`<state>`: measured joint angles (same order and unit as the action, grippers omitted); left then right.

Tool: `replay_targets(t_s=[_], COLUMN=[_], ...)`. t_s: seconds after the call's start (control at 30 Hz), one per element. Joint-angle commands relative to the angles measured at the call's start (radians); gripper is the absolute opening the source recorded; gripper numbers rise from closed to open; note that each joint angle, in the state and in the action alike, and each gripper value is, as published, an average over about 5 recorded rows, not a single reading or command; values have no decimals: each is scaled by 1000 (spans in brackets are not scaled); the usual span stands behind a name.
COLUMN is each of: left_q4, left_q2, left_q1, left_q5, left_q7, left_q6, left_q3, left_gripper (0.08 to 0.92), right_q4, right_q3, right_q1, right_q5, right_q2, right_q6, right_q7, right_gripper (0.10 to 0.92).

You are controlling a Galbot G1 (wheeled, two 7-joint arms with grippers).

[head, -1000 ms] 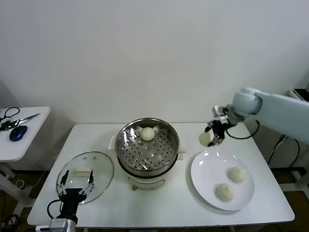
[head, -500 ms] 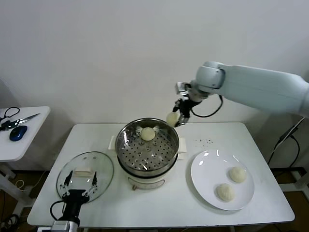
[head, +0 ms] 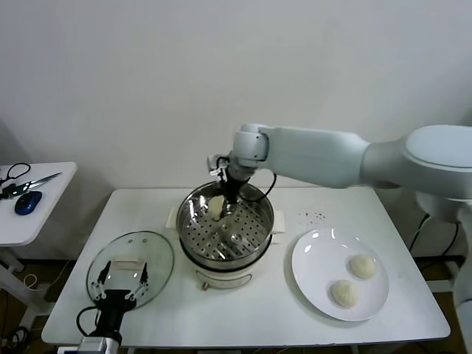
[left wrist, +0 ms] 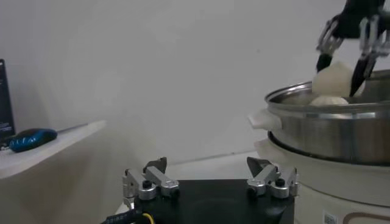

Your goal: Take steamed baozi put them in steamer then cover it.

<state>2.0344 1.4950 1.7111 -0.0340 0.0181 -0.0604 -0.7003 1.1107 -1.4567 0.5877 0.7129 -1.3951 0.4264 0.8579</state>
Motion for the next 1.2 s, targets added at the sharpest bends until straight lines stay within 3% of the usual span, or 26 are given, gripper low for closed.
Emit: replay_targets(t_s=[0.03, 0.4, 0.67, 0.77, 1.0, 1.2], left_q4=[-5, -10, -8, -8, -3, 22], left_q2=[1, 1, 4, 5, 6, 11], left_q1=[-11, -14, -12, -12, -16, -12], left_q5=[-2, -3, -10, -12, -13, 36], left_q7=[2, 1, 0, -1, -2, -5], left_q6=[3, 3, 3, 3, 7, 30], left_q3=[0, -1, 3, 4, 5, 2], left_gripper=[823, 823, 823, 823, 823, 823], right_q4=[-79, -90, -61, -25, 107, 295], right_q3=[8, 2, 8, 7, -12, -16], right_q1=[-80, -84, -67, -33, 111, 211], right_q5=[-4, -2, -1, 0, 9, -1], right_q2=[-105, -105, -76, -39, 145, 428], right_q6=[3, -5, -1, -1, -29, -49], right_q7=[-7, 3, 6, 13, 81, 109], right_gripper=[662, 685, 810, 821, 823, 823])
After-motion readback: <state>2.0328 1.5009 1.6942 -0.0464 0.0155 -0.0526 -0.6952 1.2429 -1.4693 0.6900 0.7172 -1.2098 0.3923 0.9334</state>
